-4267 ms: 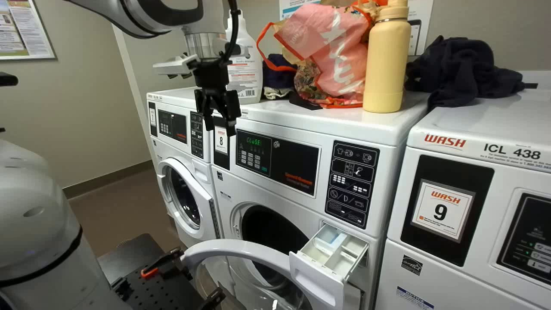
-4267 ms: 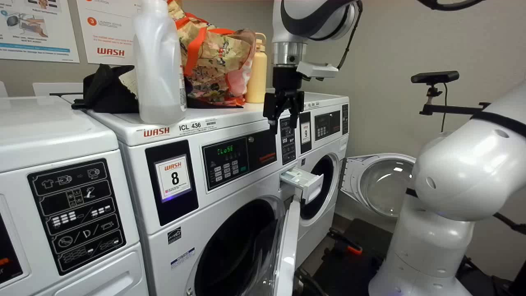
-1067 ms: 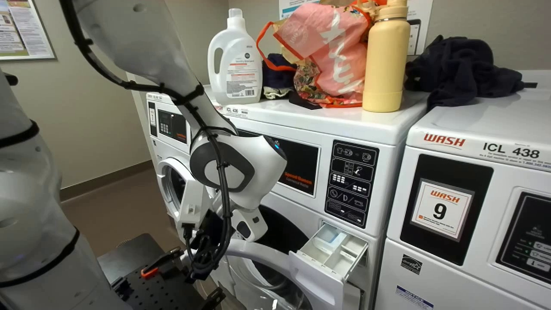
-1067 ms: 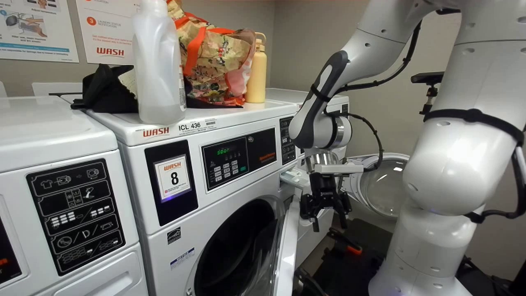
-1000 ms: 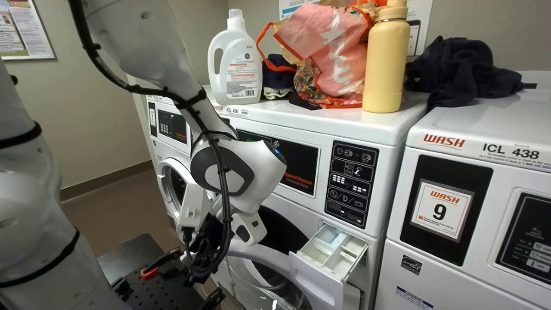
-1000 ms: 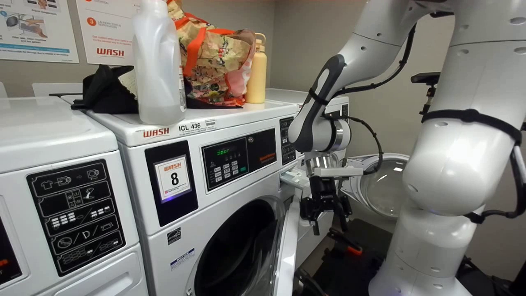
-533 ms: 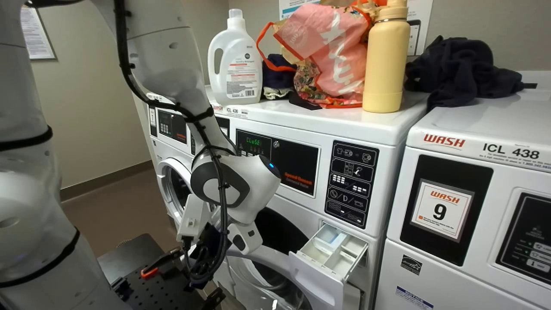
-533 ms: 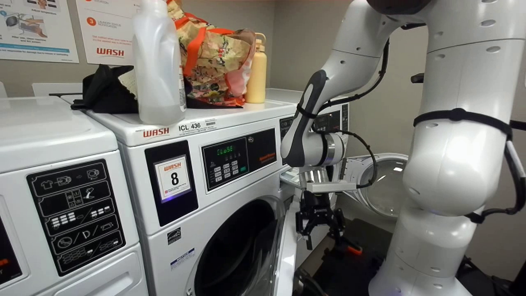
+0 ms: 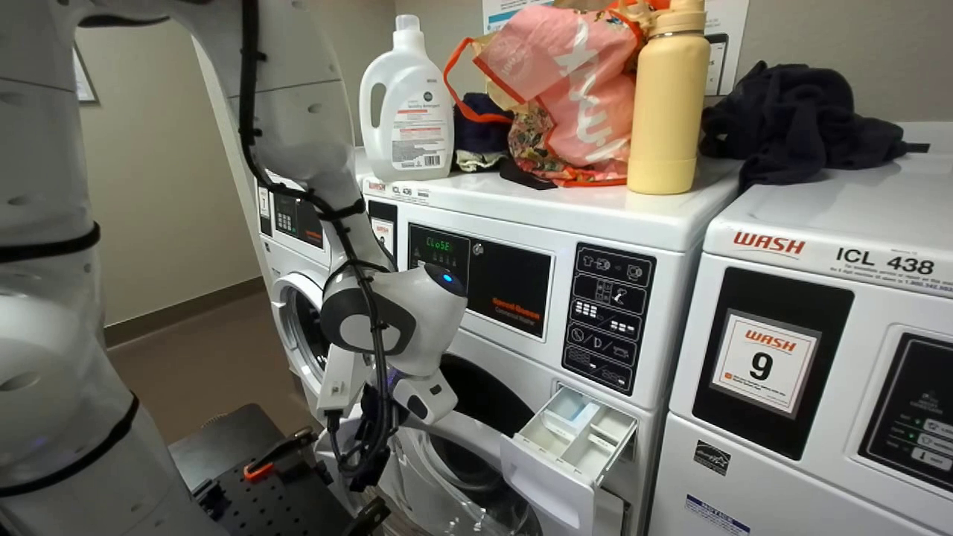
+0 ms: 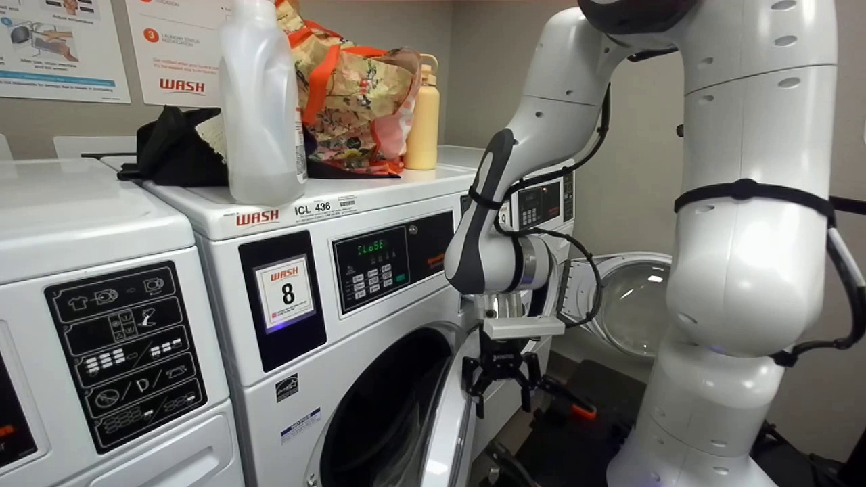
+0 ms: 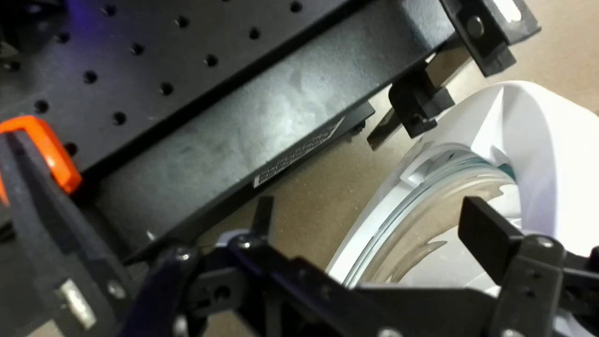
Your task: Close the middle washing machine door
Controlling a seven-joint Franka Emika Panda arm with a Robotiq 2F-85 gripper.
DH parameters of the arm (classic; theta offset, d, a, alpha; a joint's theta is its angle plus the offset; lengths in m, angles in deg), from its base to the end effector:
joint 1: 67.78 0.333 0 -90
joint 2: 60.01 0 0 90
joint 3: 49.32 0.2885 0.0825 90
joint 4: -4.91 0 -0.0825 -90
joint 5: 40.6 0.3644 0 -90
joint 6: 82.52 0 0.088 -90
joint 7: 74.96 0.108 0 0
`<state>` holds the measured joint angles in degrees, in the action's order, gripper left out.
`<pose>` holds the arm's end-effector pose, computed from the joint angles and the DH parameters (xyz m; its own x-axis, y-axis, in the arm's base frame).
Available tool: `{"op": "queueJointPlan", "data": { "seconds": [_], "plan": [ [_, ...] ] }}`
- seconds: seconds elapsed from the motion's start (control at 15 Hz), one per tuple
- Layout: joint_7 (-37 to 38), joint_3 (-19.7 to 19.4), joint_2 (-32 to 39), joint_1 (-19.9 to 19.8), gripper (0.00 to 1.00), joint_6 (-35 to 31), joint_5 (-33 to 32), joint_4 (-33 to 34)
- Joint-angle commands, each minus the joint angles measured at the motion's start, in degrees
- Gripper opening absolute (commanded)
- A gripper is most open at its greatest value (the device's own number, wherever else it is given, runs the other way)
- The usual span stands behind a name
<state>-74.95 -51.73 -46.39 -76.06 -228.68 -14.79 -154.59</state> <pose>0.2953 -0.0634 0.1059 0.7277 -0.5092 -0.4595 -0.5910 -0.8055 -0.0432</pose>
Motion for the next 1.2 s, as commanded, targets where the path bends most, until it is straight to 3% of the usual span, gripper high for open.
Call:
{"op": "queueJointPlan", "data": {
  "seconds": [0.0, 0.4, 0.67, 1.13],
  "plan": [
    [-2.3, 3.1, 1.9, 0.0, 1.00, -6.7, 4.8, 0.1],
    [-7.3, 12.2, 1.9, 0.0, 1.00, -16.6, 16.8, 1.0],
    [-8.8, 17.7, 3.9, 0.6, 1.00, -22.5, 21.4, 4.4],
    [-7.7, 19.7, 10.0, 2.7, 1.00, -31.5, 20.5, 9.5]
  ]
}}
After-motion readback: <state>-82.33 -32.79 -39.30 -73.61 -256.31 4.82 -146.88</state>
